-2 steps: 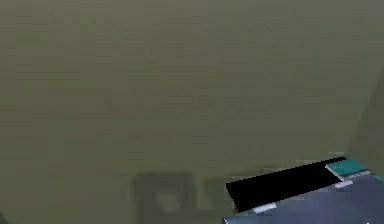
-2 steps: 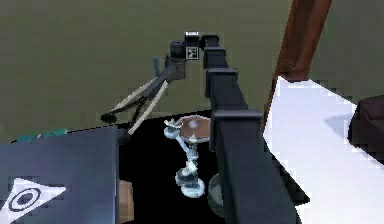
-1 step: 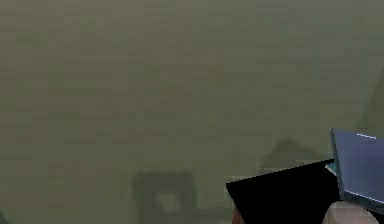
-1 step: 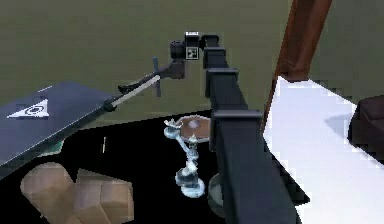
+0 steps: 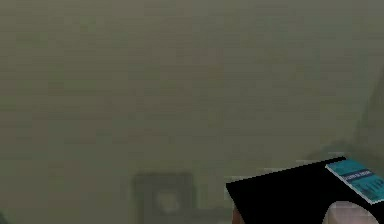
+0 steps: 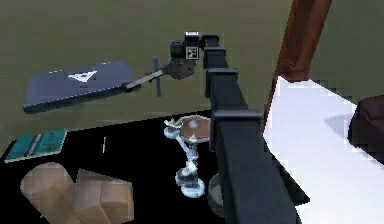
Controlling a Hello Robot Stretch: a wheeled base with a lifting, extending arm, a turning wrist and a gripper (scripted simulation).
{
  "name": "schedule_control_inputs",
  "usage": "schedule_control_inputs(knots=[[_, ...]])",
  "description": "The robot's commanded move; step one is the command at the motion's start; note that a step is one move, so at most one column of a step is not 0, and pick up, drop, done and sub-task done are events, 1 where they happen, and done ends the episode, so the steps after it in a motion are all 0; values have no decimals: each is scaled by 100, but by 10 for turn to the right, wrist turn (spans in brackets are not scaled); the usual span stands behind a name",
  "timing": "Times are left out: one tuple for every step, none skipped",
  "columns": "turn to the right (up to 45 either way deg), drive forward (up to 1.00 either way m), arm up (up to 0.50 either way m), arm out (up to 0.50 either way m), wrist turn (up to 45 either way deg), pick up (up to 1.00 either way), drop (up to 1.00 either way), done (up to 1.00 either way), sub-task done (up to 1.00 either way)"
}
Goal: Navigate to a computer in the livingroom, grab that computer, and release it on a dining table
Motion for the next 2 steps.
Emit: schedule_control_inputs(knots=[[0, 0, -14, 0, 0, 0, 0, 0, 0], [0, 0, -32, 0, 0, 0, 0, 0, 0]])
